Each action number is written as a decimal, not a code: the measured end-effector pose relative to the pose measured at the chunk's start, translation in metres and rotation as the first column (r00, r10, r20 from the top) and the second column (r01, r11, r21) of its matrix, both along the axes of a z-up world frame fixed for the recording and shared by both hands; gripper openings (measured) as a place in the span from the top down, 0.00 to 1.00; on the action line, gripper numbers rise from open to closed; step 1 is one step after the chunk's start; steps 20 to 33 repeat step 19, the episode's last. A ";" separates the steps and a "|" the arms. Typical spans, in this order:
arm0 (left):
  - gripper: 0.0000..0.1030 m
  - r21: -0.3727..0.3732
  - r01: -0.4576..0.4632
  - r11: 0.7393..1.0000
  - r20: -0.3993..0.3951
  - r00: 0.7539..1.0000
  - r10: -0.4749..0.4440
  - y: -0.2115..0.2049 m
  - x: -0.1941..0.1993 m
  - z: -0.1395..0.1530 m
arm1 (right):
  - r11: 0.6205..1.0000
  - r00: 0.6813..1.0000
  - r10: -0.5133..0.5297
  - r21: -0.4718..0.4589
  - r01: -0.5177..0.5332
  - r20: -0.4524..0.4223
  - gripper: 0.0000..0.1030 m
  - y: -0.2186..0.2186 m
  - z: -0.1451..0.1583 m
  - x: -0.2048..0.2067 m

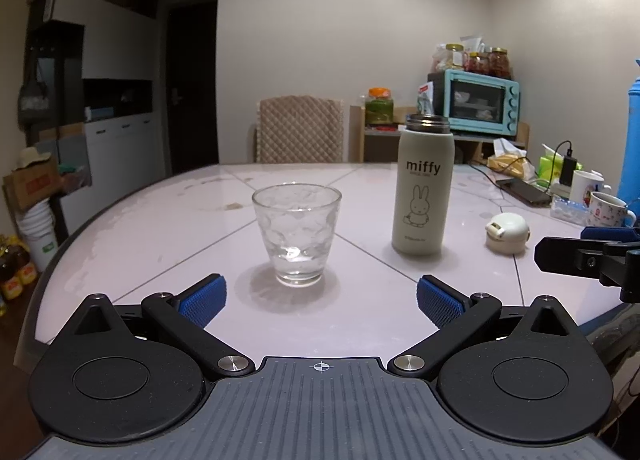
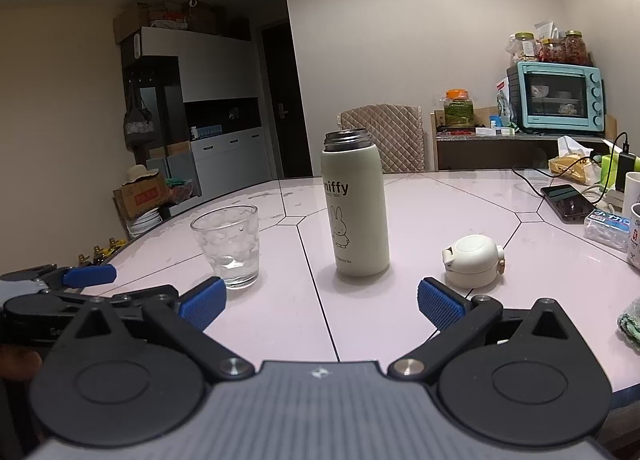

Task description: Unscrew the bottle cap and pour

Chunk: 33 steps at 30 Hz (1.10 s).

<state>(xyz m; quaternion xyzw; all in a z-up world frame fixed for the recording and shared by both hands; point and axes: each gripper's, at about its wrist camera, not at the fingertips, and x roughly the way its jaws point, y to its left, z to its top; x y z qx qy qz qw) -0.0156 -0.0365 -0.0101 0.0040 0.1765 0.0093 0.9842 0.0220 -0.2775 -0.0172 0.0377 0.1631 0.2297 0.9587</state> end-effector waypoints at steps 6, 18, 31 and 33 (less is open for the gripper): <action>0.00 0.000 0.002 1.000 0.002 1.000 -0.002 -0.001 -0.001 0.000 | 1.000 1.000 0.008 -0.014 -0.008 0.007 0.00 0.003 0.000 -0.002; 0.00 -0.002 0.002 1.000 0.008 1.000 -0.002 -0.001 -0.003 0.000 | 1.000 1.000 0.008 -0.011 -0.008 0.004 0.00 -0.001 0.000 0.000; 0.00 -0.002 0.002 1.000 0.008 1.000 -0.002 -0.001 -0.003 0.000 | 1.000 1.000 0.008 -0.011 -0.008 0.004 0.00 -0.001 0.000 0.000; 0.00 -0.002 0.002 1.000 0.008 1.000 -0.002 -0.001 -0.003 0.000 | 1.000 1.000 0.008 -0.011 -0.008 0.004 0.00 -0.001 0.000 0.000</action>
